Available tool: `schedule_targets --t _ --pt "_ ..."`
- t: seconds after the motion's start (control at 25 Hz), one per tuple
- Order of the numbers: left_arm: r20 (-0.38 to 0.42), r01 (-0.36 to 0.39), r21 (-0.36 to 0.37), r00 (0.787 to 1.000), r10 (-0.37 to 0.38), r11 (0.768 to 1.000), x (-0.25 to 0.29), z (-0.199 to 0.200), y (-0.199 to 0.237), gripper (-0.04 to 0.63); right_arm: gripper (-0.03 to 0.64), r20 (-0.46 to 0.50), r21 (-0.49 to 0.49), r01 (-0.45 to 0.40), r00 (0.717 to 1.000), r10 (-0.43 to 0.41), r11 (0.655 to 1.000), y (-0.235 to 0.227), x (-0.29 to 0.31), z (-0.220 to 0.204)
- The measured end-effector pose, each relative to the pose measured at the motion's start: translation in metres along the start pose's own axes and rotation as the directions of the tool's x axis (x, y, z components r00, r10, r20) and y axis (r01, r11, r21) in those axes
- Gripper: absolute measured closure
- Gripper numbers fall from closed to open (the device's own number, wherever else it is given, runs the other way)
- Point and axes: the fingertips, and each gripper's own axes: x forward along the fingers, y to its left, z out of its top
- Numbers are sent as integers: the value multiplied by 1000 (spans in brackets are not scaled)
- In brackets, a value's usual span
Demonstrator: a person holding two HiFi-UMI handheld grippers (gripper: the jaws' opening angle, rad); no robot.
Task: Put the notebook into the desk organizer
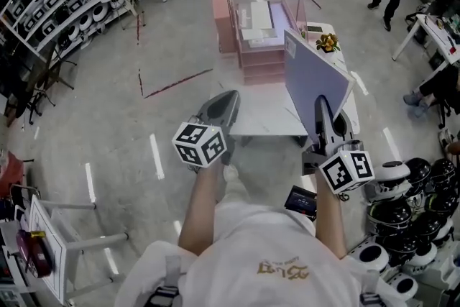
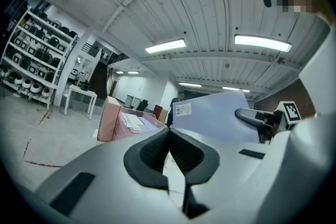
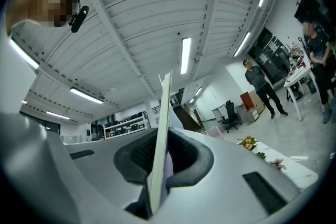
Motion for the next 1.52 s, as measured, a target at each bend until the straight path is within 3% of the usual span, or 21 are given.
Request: schedule_targets --t 0.4,0.68,1.08,1.52 --pt "-33 154 -14 988 -154 988 96 55 110 580 575 87 -23 74 994 -72 997 9 141 0" --pt "-59 252 -28 966 -253 967 141 65 165 580 575 123 -59 157 981 -149 986 8 201 -19" --pt "-89 341 -73 934 -347 937 161 54 176 580 574 131 -87 247 963 -235 965 -3 218 -29" --pt "-94 338 -112 932 -349 934 167 51 194 580 575 119 -86 245 965 -234 966 -4 241 -34"
